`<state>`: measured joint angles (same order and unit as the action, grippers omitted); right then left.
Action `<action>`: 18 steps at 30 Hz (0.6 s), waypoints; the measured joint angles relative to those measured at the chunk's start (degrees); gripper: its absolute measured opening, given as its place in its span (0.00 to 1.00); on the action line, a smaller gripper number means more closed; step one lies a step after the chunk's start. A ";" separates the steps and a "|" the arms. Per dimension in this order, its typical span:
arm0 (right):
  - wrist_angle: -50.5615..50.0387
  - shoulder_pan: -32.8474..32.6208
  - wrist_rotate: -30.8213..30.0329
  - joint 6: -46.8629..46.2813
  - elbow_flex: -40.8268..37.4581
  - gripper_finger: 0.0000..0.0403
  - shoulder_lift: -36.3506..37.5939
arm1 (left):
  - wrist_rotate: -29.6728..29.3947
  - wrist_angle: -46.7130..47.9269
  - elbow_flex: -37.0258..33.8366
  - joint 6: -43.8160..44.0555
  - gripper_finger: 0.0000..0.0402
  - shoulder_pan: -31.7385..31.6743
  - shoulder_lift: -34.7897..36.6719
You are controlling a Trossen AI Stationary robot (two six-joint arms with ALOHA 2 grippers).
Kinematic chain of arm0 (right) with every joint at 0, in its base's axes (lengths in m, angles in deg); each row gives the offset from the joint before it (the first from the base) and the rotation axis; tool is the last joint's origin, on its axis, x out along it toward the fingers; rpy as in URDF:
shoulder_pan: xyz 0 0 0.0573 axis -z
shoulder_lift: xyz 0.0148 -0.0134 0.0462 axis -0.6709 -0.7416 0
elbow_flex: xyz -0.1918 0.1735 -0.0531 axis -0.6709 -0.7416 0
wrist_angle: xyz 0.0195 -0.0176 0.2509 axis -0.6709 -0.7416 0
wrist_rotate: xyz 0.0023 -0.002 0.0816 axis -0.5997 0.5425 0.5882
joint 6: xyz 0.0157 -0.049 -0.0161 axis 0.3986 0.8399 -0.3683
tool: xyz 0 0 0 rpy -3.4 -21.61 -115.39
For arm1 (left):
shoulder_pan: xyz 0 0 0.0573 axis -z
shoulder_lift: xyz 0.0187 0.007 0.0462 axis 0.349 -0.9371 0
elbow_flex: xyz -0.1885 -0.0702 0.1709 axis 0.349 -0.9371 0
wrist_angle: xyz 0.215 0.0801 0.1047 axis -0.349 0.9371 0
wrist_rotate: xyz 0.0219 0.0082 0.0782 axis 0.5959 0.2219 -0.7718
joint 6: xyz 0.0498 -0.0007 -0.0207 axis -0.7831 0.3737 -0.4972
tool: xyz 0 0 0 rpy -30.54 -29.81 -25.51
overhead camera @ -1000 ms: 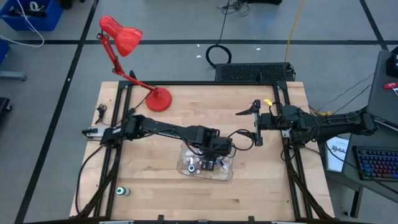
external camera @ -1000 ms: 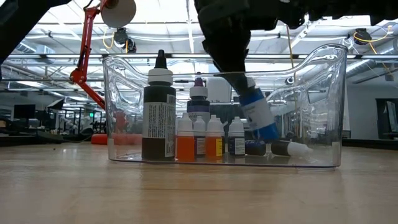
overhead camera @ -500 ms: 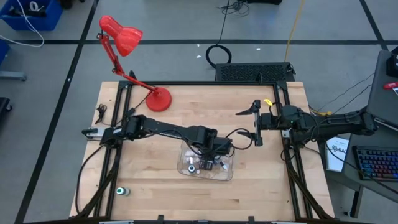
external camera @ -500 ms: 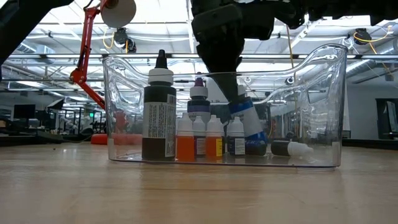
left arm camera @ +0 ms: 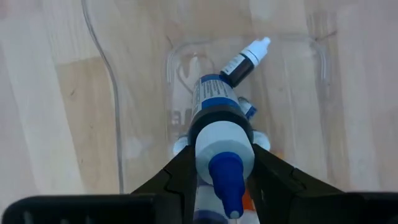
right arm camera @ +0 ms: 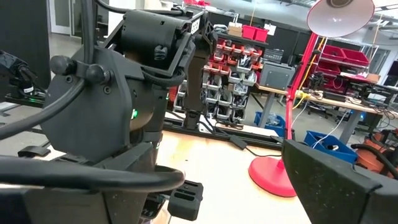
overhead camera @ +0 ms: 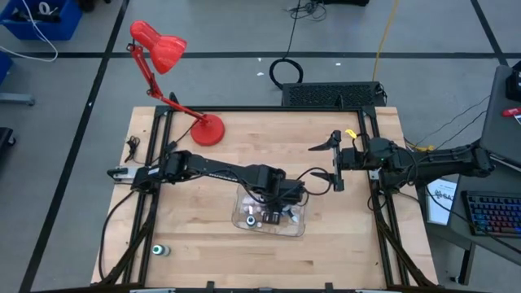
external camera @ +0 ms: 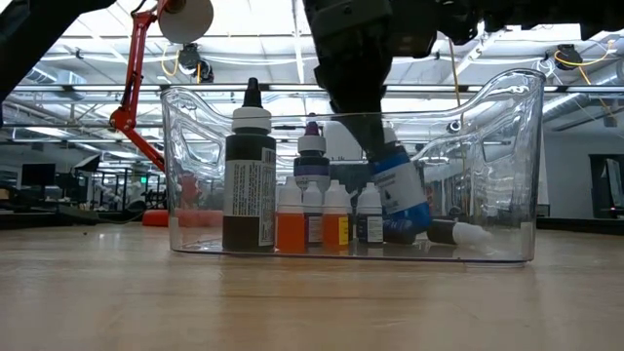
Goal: Pick & Place food coloring
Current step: Put the large blue food coloring bottle into the transparent bin, then put the large green food coloring bottle into the transparent bin
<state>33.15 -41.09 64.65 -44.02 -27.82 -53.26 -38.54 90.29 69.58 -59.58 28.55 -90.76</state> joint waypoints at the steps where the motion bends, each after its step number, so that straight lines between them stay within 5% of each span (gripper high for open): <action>1: 0.00 0.00 0.02 0.00 0.00 0.83 0.00 | 0.01 -0.45 0.00 0.40 0.31 0.00 0.00; 9: -0.04 0.02 0.00 0.00 0.00 0.83 0.00 | -0.68 -3.21 0.00 1.49 0.69 0.00 0.00; 18: -0.48 0.00 -0.11 0.01 0.00 0.83 0.00 | -1.49 -1.68 2.33 1.04 0.86 0.04 0.83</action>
<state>32.67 -41.09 64.54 -44.02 -27.82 -53.26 -40.02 88.62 71.91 -58.54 28.59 -89.93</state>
